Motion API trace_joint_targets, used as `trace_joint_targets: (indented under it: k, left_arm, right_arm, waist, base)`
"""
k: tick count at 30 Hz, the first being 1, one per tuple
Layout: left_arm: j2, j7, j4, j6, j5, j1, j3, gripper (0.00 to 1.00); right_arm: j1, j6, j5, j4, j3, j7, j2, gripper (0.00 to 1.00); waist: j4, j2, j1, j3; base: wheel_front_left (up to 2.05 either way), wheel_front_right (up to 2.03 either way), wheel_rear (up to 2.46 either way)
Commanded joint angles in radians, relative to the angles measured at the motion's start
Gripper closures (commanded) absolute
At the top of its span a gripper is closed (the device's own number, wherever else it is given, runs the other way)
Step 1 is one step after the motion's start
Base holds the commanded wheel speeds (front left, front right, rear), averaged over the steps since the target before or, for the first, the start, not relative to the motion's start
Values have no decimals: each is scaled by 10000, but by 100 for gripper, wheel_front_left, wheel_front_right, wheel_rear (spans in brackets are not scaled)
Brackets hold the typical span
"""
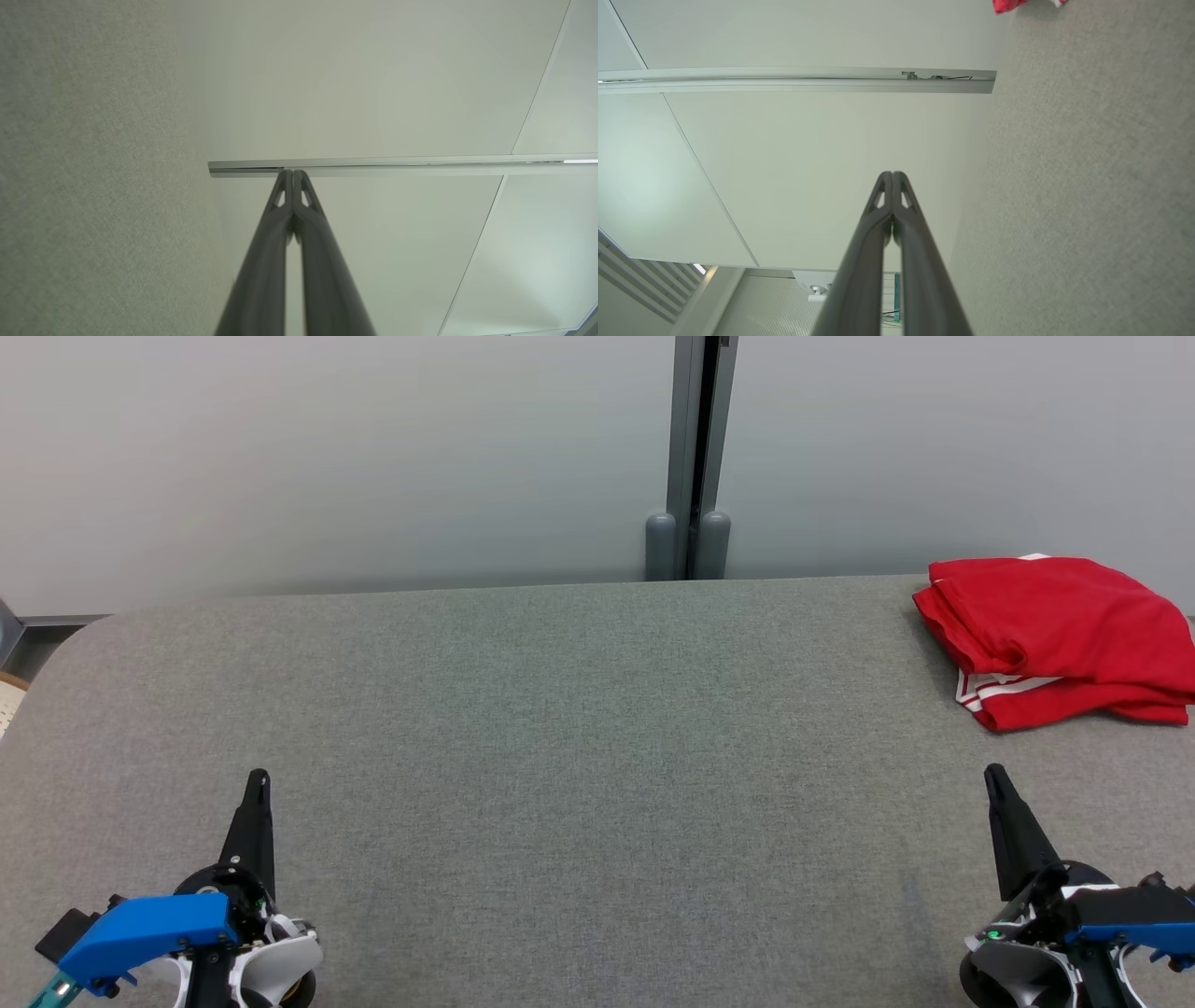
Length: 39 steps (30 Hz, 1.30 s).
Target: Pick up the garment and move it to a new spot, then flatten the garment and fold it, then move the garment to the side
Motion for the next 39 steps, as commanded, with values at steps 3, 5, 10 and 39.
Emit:
trace_joint_targets:
  k: [3,5,10,39]
  left_arm:
    - [34,39,-34,-94,-29,-100,25,100]
    - [34,39,-34,-94,-29,-100,25,100]
    - [34,39,-34,-94,-29,-100,24,100]
    - [34,38,-34,-95,-29,-100,23,100]
  right_arm:
    - [-129,7,-44,17,-25,49,23,100]
    - [-130,7,-50,17,-29,53,25,100]
    - [-132,7,-64,18,-40,65,33,100]
    - [-137,7,-78,21,-88,95,65,100]
  waist:
    - [0,0,0,0]
    - [0,0,0,0]
    - [0,0,0,0]
    - [1,0,0,0]
  base:
    - [0,0,0]
    - [0,0,0]
    - [0,0,0]
    - [0,0,0]
